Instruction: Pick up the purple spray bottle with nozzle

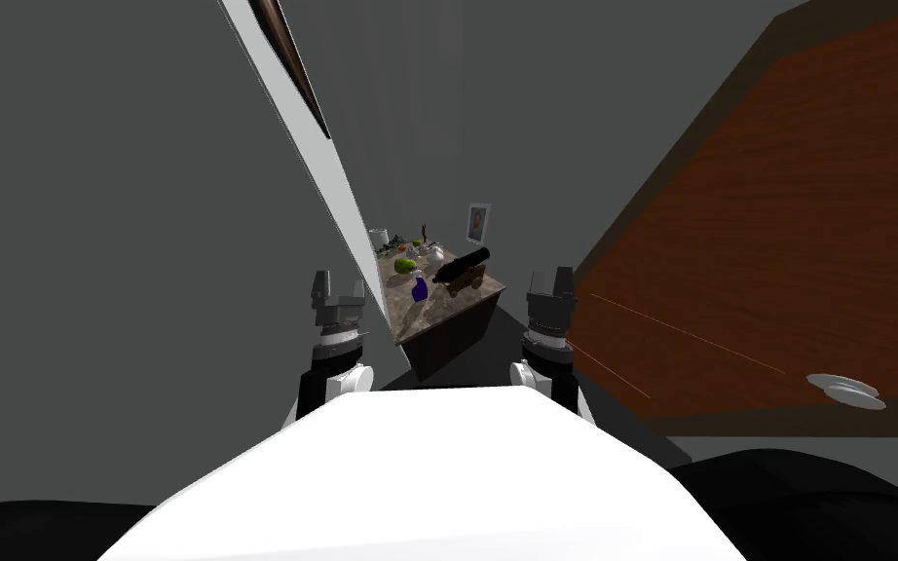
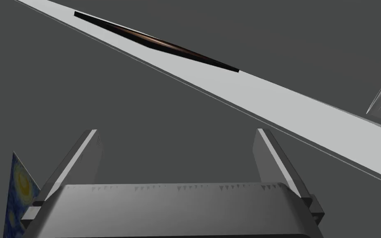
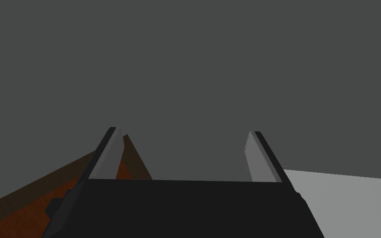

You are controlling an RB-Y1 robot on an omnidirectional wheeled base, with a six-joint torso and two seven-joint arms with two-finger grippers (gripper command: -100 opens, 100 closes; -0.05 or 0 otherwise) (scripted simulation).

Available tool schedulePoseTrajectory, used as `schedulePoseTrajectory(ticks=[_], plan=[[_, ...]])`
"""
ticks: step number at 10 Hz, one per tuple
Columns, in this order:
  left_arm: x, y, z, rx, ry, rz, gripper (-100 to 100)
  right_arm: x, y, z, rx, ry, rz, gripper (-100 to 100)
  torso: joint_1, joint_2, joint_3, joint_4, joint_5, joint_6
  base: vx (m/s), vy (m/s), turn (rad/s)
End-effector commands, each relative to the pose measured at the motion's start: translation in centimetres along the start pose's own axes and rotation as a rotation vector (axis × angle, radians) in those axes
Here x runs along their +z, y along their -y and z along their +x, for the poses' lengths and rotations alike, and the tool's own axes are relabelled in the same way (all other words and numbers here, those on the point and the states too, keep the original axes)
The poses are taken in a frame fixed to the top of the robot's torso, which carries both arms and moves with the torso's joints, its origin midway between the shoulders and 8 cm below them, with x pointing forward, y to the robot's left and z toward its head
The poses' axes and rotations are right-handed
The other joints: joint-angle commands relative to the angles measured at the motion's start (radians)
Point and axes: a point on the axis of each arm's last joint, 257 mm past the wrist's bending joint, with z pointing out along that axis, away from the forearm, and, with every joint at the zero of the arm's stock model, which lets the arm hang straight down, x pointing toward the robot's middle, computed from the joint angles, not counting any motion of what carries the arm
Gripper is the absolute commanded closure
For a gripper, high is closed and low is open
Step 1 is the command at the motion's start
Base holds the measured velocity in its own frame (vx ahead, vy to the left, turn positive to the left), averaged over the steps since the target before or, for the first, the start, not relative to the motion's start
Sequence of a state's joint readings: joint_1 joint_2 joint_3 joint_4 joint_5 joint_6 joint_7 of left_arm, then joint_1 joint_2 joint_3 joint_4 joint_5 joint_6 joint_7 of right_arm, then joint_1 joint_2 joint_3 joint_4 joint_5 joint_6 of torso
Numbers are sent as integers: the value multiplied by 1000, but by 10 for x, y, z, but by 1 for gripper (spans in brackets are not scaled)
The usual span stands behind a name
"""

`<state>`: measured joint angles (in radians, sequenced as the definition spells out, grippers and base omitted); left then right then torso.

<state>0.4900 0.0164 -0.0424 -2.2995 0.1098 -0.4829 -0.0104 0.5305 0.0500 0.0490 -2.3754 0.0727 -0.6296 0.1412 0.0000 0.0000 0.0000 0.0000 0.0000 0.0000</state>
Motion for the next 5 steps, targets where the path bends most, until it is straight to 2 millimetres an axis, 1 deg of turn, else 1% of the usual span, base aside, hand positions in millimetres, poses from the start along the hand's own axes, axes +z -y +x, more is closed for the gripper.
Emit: schedulePoseTrajectory(ticks=[1,3,5], plan=[[1,-10,-2,-6,-11,-32,-100,0,0,0,0,0,0,0,0,0,0,0,0,0,-15,-31,-61],[1,-27,-7,-15,-22,-81,-100,0,0,0,0,0,0,0,-3,1,1,0,-1,0,-26,-45,-58],[1,-49,-16,-26,-29,-150,-100,0,0,0,0,0,0,0,-3,1,1,0,-1,0,-22,-53,-74]])
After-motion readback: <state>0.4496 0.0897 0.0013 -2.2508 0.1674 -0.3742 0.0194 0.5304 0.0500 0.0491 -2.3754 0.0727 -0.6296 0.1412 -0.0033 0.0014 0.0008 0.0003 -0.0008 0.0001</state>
